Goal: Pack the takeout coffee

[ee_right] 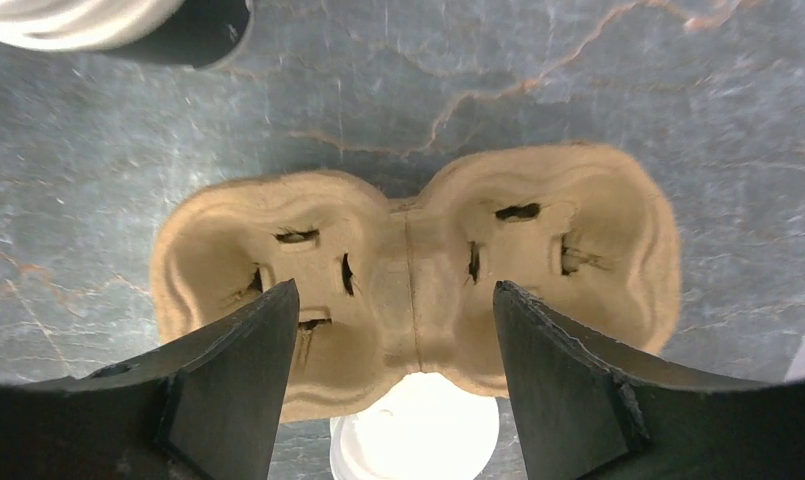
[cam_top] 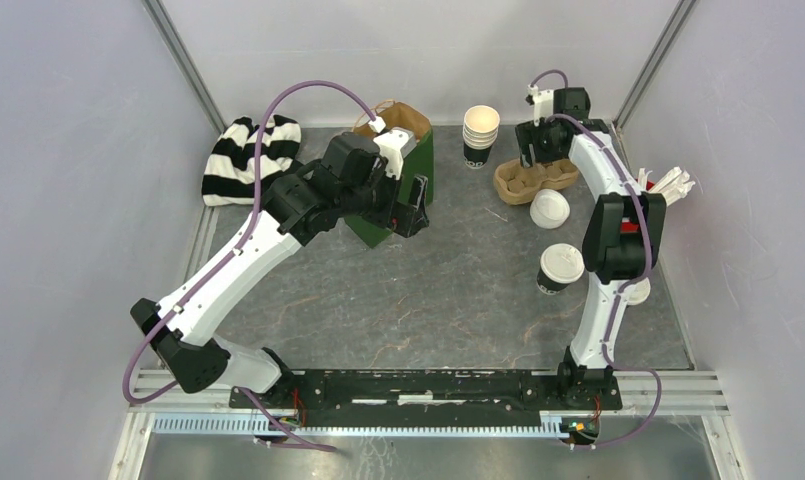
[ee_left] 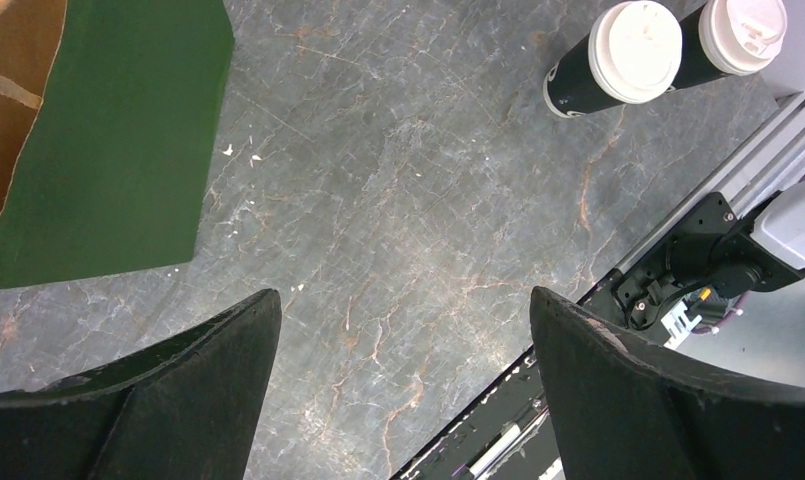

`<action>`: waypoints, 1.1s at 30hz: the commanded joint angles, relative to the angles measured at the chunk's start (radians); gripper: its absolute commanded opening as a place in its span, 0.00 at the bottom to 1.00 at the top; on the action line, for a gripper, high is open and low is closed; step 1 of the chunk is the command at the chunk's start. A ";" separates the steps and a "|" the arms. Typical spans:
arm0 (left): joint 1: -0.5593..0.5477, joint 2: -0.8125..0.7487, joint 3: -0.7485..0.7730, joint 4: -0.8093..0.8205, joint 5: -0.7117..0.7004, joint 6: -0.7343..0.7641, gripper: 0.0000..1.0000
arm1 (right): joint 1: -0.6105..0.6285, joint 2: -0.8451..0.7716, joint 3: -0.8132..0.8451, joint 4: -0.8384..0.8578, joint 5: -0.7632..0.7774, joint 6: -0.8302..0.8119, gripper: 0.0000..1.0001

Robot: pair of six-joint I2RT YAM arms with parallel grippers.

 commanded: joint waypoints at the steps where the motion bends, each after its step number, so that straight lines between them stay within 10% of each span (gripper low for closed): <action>1: 0.007 -0.008 0.028 -0.001 0.021 0.059 1.00 | -0.004 0.035 0.030 -0.040 0.035 -0.036 0.77; 27: 0.013 -0.011 0.019 0.001 0.033 0.061 1.00 | -0.009 0.008 0.034 -0.031 -0.004 -0.011 0.29; 33: 0.013 -0.013 0.014 0.005 0.041 0.056 1.00 | -0.008 -0.008 0.020 -0.020 0.020 -0.013 0.43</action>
